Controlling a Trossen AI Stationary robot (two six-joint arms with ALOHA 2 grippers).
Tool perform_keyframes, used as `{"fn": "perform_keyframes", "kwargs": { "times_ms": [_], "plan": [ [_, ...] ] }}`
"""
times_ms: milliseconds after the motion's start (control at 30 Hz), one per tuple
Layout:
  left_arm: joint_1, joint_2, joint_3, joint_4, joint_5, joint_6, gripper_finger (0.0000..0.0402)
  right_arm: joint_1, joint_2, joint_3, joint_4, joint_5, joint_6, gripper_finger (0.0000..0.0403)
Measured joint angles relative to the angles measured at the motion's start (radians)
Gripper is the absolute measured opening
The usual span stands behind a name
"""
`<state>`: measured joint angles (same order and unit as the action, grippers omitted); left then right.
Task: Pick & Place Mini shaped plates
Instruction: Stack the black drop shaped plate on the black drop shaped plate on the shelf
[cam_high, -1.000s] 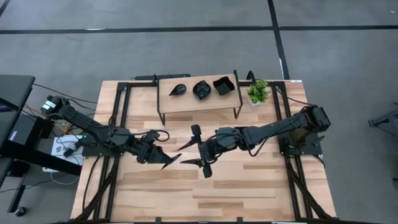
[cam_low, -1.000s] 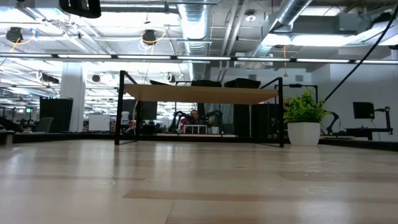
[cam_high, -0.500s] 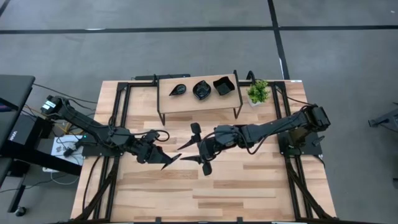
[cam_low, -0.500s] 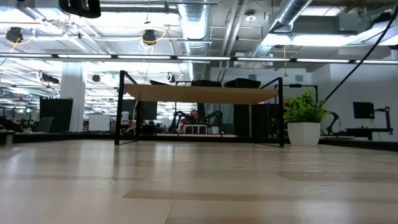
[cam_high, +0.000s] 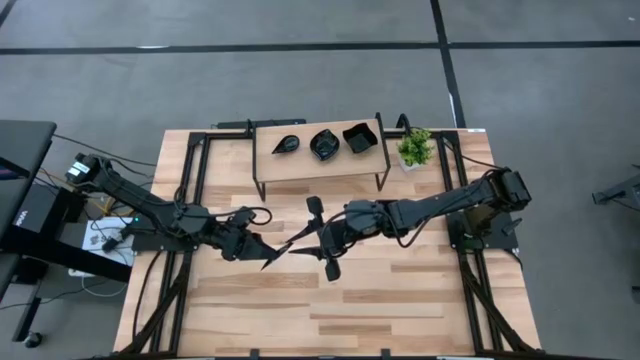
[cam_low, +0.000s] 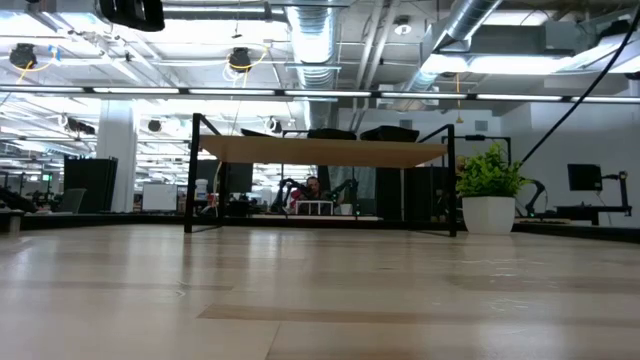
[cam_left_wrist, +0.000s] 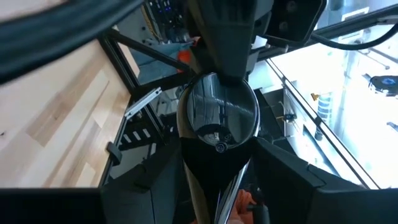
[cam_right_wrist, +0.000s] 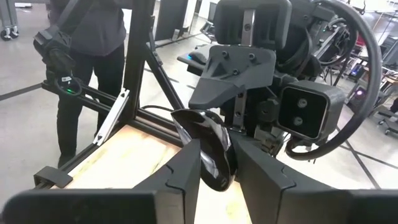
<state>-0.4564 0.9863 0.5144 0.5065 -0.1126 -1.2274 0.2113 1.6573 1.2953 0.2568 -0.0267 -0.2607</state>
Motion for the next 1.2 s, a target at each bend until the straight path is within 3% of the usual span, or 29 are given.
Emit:
{"fn": "perform_keyframes", "kwargs": {
  "times_ms": [267,1200],
  "plan": [
    [0.000,0.000,0.000,0.008,-0.075,0.000,0.0191,-0.005,0.000,0.000,0.013,0.004,0.000,0.0090],
    [0.000,0.000,0.000,0.018,-0.078,-0.002,0.0191,-0.011,0.000,0.000,0.014,0.009,-0.008,0.0045]
  ]
}}
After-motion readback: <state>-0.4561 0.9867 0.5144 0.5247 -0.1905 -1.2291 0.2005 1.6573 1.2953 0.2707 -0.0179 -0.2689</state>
